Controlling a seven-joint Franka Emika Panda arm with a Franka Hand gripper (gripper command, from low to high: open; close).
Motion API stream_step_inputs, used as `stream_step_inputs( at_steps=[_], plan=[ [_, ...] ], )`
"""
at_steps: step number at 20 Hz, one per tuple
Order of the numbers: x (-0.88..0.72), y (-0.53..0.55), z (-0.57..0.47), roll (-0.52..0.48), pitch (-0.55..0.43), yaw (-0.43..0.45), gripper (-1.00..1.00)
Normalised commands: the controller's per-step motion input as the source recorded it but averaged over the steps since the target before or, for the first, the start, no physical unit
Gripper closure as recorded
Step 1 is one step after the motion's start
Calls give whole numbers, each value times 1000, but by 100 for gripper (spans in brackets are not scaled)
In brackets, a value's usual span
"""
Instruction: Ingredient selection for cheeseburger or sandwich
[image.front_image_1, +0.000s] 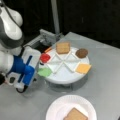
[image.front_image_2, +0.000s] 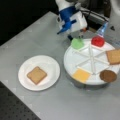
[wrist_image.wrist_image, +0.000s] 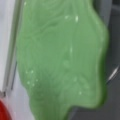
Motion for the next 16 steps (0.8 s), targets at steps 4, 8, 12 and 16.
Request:
stream_step_inputs(
  at_steps=[4, 8, 12, 16],
  plan=[
    [246, -185, -27, 233, -50, 134, 100],
    [227, -145, -38, 241, -44, 104, 100],
    [231, -126, -32, 254, -58, 77, 100],
    [241, -98, -19, 246, -56, 54, 100]
  ],
)
